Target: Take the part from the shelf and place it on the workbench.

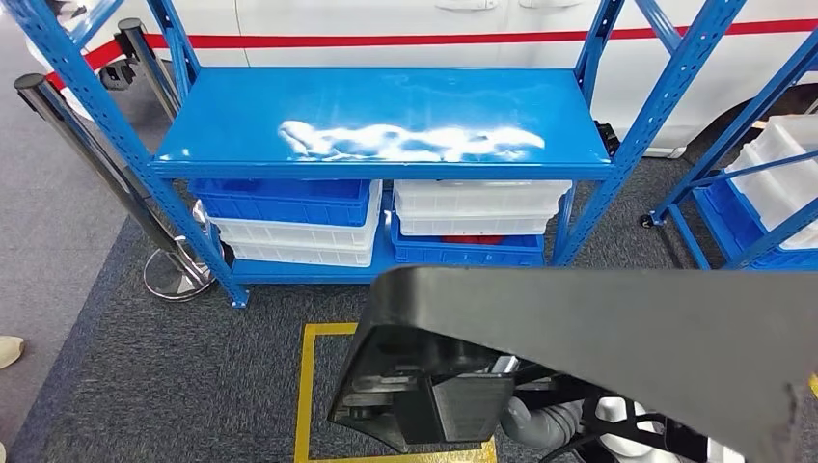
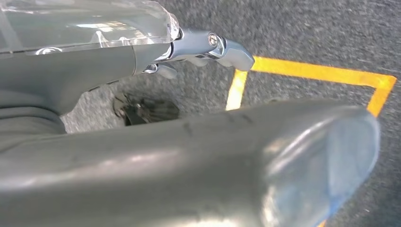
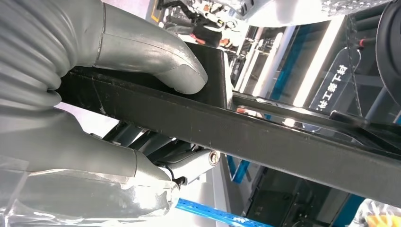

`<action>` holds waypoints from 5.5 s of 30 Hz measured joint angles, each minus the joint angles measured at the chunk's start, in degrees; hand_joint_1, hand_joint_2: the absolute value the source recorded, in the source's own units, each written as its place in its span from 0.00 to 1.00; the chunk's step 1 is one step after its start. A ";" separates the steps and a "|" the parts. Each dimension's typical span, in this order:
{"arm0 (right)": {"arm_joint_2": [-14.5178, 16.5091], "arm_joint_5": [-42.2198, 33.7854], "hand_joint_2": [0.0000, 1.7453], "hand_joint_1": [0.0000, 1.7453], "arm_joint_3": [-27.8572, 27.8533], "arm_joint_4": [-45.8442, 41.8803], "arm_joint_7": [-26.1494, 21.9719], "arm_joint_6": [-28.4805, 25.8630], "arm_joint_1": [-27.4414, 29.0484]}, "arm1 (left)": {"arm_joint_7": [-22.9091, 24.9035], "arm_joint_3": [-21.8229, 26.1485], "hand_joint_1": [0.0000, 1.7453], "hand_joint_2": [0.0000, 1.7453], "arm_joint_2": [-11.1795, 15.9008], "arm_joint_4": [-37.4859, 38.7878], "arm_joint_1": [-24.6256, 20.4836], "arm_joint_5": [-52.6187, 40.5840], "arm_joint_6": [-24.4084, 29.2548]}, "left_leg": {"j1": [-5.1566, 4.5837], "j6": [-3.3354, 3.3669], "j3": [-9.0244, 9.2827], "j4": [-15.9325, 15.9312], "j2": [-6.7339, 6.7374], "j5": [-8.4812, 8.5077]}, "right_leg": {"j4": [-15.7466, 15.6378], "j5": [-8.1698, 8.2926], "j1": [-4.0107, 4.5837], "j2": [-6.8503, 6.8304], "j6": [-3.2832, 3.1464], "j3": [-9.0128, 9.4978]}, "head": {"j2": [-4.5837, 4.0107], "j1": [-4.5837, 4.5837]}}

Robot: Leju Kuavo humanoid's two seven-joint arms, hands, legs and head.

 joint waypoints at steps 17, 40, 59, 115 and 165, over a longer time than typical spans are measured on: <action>0.11 1.17 1.00 1.00 -1.95 0.61 -0.11 1.03 -3.82 | 1.14 0.09 0.00 0.00 0.47 -0.02 0.20 0.25 0.57 | -0.14 -2.82 -9.68 17.59 -0.29 -7.16 | -9.03 2.42 0.46 0.52 -3.55 7.41 | 0.00 -0.11; 8.58 3.20 1.00 1.00 8.67 6.96 4.51 3.45 -9.18 | 2.14 2.86 0.00 0.00 -0.38 -0.01 0.03 3.03 4.79 | -0.27 -1.67 -3.93 1.74 4.41 1.84 | -8.85 1.65 1.32 -3.89 -1.96 7.92 | 0.00 0.56; 10.99 4.84 1.00 1.00 11.20 10.69 2.70 3.31 -10.65 | 9.44 5.86 0.00 0.00 2.97 -0.89 0.69 5.09 10.22 | 0.90 -1.45 -5.11 2.96 -2.45 2.12 | -5.76 0.94 0.60 4.42 -1.26 5.44 | 0.00 0.71; 9.86 8.88 1.00 1.00 7.01 10.38 4.29 2.14 -7.03 | 14.79 8.39 0.00 0.00 2.60 -1.53 1.66 1.90 13.38 | 1.67 -3.53 -6.38 5.13 -4.51 1.89 | -8.00 1.49 0.63 5.65 -2.57 7.61 | 0.00 1.01; 7.81 9.79 1.00 1.00 6.19 6.53 2.31 2.98 -4.85 | 11.77 7.44 0.00 0.00 1.85 -1.55 0.33 1.36 10.12 | 0.39 -2.35 -3.54 3.35 5.25 -0.04 | -8.55 2.22 1.90 -2.63 -3.04 6.46 | 0.00 1.38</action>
